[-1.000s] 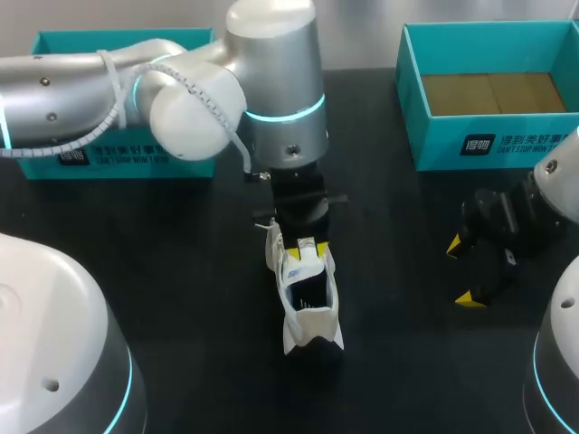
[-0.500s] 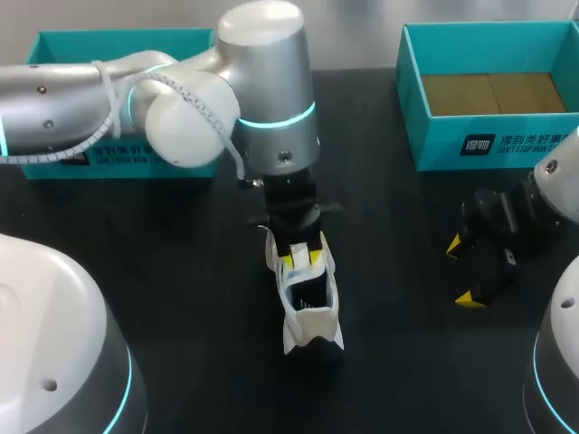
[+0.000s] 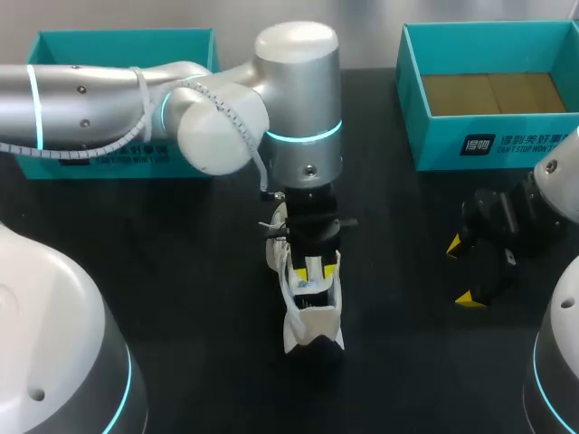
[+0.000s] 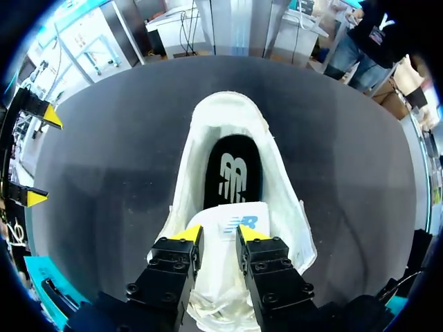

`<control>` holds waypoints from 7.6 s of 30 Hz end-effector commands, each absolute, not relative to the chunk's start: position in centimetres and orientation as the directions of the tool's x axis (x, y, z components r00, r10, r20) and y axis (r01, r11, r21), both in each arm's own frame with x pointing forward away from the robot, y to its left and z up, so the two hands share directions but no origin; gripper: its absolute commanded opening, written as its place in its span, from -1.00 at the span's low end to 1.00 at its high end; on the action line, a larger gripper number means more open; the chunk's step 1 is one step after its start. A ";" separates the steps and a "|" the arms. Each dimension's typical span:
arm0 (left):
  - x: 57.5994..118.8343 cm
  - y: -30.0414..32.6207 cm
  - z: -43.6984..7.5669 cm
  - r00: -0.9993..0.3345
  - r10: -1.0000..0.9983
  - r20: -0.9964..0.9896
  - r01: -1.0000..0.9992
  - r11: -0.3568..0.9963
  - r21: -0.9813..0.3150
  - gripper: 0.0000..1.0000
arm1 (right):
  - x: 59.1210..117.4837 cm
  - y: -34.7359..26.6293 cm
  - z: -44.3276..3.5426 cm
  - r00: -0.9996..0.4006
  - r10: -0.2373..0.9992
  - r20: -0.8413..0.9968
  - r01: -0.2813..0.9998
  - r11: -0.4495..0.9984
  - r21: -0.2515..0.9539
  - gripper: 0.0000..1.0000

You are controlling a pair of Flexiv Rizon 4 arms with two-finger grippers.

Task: Take the shoe out of the shoebox, open the shoe tongue, remove and reinsert the insole, then place the shoe into the shoebox

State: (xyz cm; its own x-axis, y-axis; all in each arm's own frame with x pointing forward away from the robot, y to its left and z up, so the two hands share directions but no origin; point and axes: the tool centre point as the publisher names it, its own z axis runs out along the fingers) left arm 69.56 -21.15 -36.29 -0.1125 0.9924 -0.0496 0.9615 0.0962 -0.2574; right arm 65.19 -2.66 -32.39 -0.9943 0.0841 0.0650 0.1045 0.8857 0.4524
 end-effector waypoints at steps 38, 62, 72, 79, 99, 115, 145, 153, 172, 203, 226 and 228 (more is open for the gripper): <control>70.5 -18.0 -31.6 -0.177 0.980 -0.088 0.963 0.154 -0.221 -0.33 | 65.1 -2.6 -32.4 -0.994 0.086 0.064 0.105 0.887 0.449 1.00; 64.2 -16.7 -27.9 -0.604 0.797 0.019 0.766 0.587 -0.263 1.00 | 65.1 -2.6 -32.4 -0.994 0.086 0.064 0.105 0.887 0.449 1.00; 64.2 -16.7 -27.9 -0.604 0.797 0.019 0.766 0.587 -0.263 1.00 | 65.1 -2.6 -32.4 -0.994 0.086 0.064 0.105 0.887 0.449 1.00; 62.0 -17.0 -27.7 -0.788 0.602 0.130 0.556 0.786 -0.270 1.00 | 65.1 -2.6 -32.4 -0.994 0.086 0.064 0.105 0.887 0.449 1.00; 59.5 -17.1 -28.4 -0.983 -0.108 0.148 -0.135 0.972 -0.190 1.00 | 65.1 -2.6 -32.4 -0.994 0.086 0.064 0.105 0.887 0.449 1.00; 58.2 -19.9 -31.8 -0.977 -0.211 0.038 -0.214 0.967 -0.140 1.00 | 65.1 -2.6 -32.4 -0.994 0.086 0.064 0.105 0.887 0.449 1.00; 57.5 -20.6 -38.5 -0.983 -0.175 0.054 -0.179 0.981 -0.070 1.00 | 65.1 -2.6 -32.4 -0.994 0.086 0.064 0.105 0.887 0.449 1.00; 58.0 -20.7 -39.2 -0.979 -0.202 0.036 -0.204 0.977 -0.061 1.00 | 65.1 -2.6 -32.4 -0.994 0.086 0.064 0.105 0.887 0.449 1.00; 58.7 -20.2 -38.6 -0.978 -0.191 0.080 -0.196 0.979 -0.057 -1.00 | 65.1 -2.6 -32.4 -0.994 0.086 0.064 0.105 0.887 0.449 1.00; 67.4 -16.4 -21.8 -0.995 -0.082 0.054 -0.088 0.990 -0.115 -1.00 | 65.1 -2.6 -32.4 -0.994 0.086 0.064 0.105 0.887 0.449 1.00; 69.0 -15.8 -20.0 -0.995 -0.026 0.098 -0.037 0.993 -0.112 -1.00 | 65.1 -2.6 -32.4 -0.994 0.086 0.064 0.105 0.887 0.449 1.00; 69.0 -15.8 -20.0 -0.995 -0.026 0.098 -0.037 0.993 -0.112 -1.00 | 65.1 -2.6 -32.4 -0.994 0.086 0.064 0.105 0.887 0.449 1.00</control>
